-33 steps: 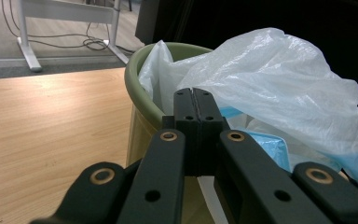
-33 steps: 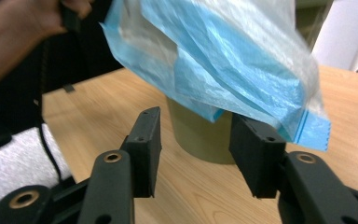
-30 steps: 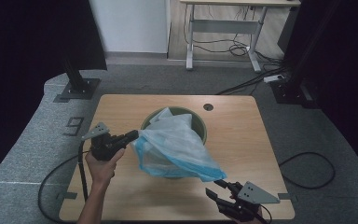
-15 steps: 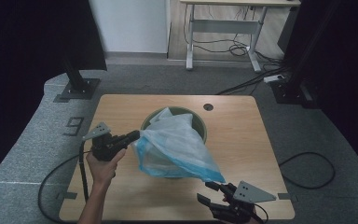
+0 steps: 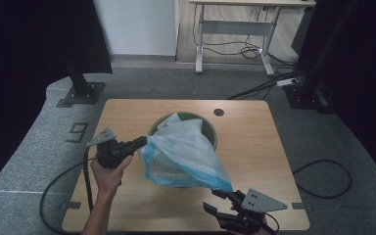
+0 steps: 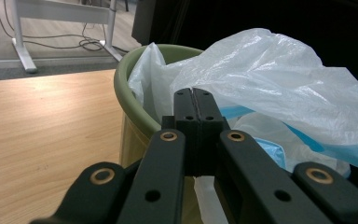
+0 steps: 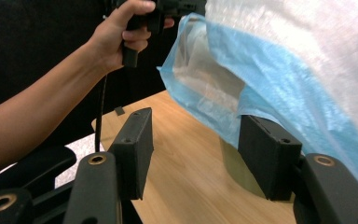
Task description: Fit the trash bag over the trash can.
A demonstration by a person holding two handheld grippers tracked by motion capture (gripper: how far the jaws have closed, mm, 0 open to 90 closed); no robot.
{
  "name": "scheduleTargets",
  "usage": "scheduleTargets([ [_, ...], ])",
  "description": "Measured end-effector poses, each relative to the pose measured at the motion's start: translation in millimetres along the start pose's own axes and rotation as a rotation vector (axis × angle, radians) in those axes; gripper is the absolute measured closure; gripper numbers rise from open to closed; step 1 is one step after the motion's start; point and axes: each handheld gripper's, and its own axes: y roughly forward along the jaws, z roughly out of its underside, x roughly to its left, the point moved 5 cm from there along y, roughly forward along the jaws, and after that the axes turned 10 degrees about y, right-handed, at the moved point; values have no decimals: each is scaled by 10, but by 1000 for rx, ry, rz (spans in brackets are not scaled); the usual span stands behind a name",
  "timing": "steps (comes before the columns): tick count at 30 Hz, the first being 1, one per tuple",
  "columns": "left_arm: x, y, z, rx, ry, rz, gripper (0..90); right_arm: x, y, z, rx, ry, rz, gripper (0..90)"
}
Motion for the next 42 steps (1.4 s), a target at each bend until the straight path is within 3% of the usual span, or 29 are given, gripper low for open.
scheduleTargets([
  [7, -7, 13, -4, -3, -4, 4, 900, 33, 182, 73, 36, 23, -35, 449],
  [15, -4, 4, 0, -2, -2, 4, 900, 159, 246, 122, 52, 12, -70, 455],
  [21, 0, -1, 0, -3, -4, 3, 900, 70, 120, -46, -8, -14, -14, 456],
  [25, -3, 8, -2, -3, -4, 4, 900, -110, 34, -211, -55, -28, 66, 437],
  [26, -4, 12, -3, -3, -3, 4, 900, -110, 34, -211, -55, -28, 66, 437],
  [27, -6, 18, -5, -3, -4, 5, 900, -220, 23, -279, -72, -30, 107, 416],
  [31, 0, 32, -7, 1, -6, 7, 900, -409, 96, -353, -72, -26, 158, 353],
  [35, 17, 33, -10, 1, -11, 8, 900, -464, 239, -351, -43, -46, 170, 341],
  [37, 23, 26, -13, 2, -10, 8, 900, -485, 299, -342, -22, -61, 180, 403],
  [40, 24, 12, -22, 3, -4, 9, 900, -556, 334, -358, -11, -68, 176, 651],
  [42, 24, 8, -34, 13, 7, 14, 900, -584, 338, -388, -10, -71, 165, 765],
])
